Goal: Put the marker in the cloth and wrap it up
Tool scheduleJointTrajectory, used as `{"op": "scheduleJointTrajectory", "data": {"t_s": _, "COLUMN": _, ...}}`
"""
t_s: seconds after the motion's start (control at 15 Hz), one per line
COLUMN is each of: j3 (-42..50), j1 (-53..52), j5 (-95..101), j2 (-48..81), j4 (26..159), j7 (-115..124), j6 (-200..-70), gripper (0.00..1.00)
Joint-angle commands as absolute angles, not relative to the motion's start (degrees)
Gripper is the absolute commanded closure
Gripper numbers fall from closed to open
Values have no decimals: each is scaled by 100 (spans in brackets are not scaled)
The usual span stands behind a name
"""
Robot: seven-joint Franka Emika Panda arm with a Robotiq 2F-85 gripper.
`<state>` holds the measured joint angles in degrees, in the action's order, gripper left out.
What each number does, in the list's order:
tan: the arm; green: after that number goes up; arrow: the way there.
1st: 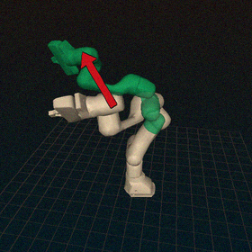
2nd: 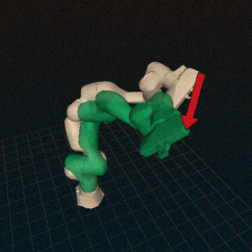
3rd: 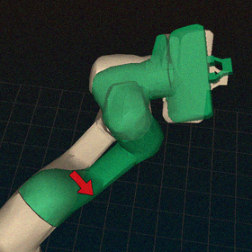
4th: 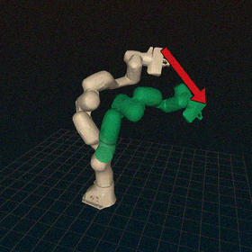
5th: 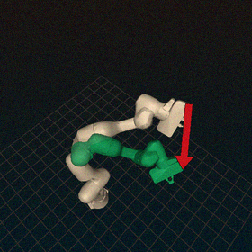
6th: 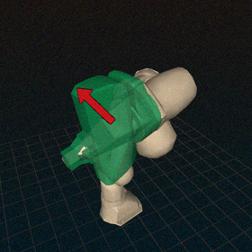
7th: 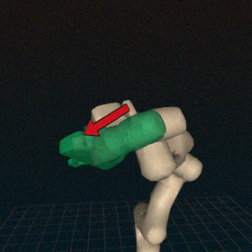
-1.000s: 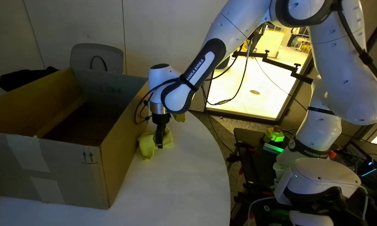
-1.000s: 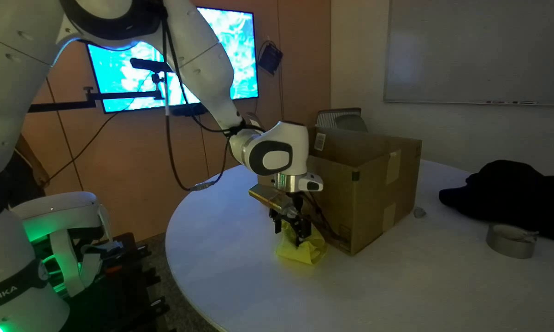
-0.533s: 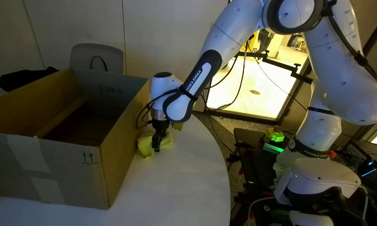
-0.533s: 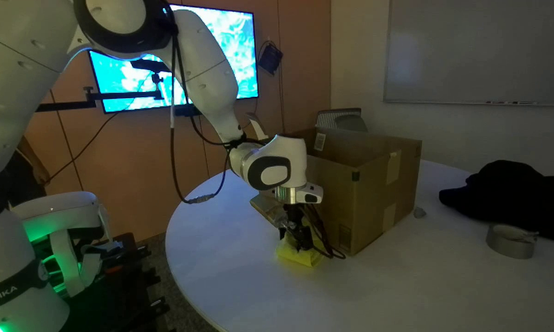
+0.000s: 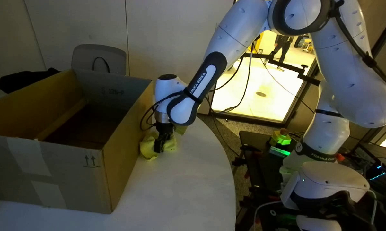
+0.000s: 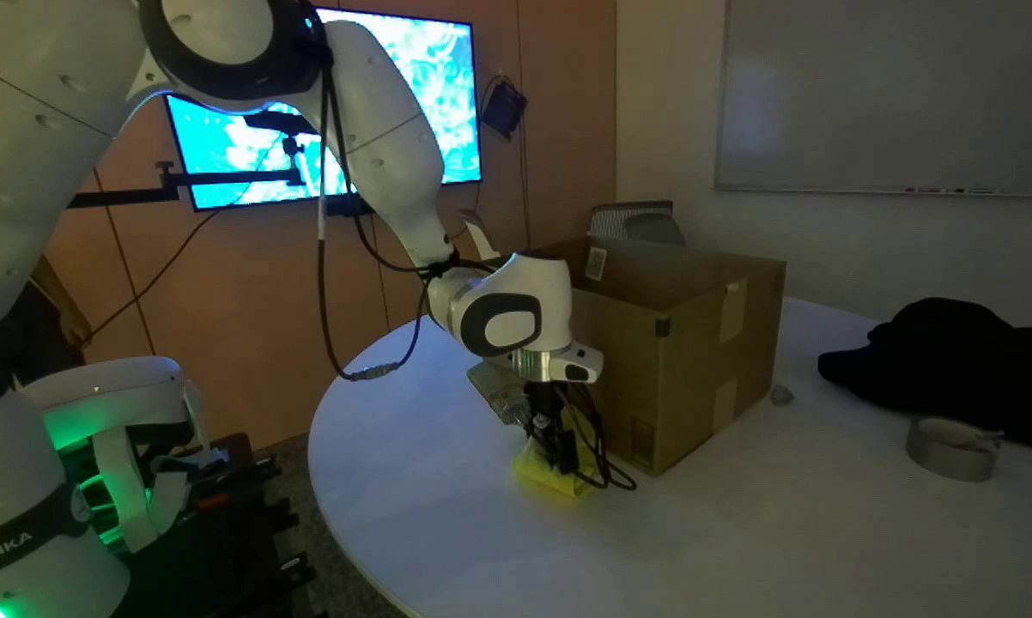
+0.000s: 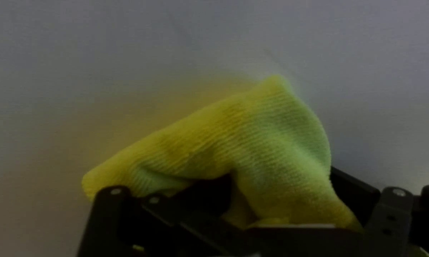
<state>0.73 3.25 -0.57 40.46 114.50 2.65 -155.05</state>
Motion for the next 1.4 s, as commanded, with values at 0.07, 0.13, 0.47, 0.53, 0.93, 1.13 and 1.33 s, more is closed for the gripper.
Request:
{"op": "scheduleJointTrajectory", "data": {"t_s": 0.07, "j3": 270, "j1": 122, "j5": -64, "j2": 3986, "j4": 11560, "j7": 510, "j6": -15540, "gripper": 72}}
{"op": "scheduleJointTrajectory", "data": {"t_s": 0.13, "j3": 274, "j1": 124, "j5": -64, "j2": 3953, "j4": 11578, "j7": 500, "j6": -15497, "gripper": 78}}
{"op": "scheduleJointTrajectory", "data": {"t_s": 0.47, "j3": 255, "j1": 228, "j5": -72, "j2": 3670, "j4": 11728, "j7": 316, "j6": -15220, "gripper": 100}}
{"op": "scheduleJointTrajectory", "data": {"t_s": 0.53, "j3": 262, "j1": 249, "j5": -50, "j2": 3558, "j4": 11802, "j7": 267, "j6": -15155, "gripper": 100}}
{"op": "scheduleJointTrajectory", "data": {"t_s": 0.93, "j3": 308, "j1": 328, "j5": 12, "j2": 2534, "j4": 12159, "j7": 54, "j6": -14369, "gripper": 100}}
{"op": "scheduleJointTrajectory", "data": {"t_s": 1.13, "j3": 372, "j1": 213, "j5": 94, "j2": 1960, "j4": 12033, "j7": 249, "j6": -13699, "gripper": 100}}
{"op": "scheduleJointTrajectory", "data": {"t_s": 1.33, "j3": 345, "j1": 76, "j5": 190, "j2": 1486, "j4": 11676, "j7": 549, "j6": -13196, "gripper": 100}}
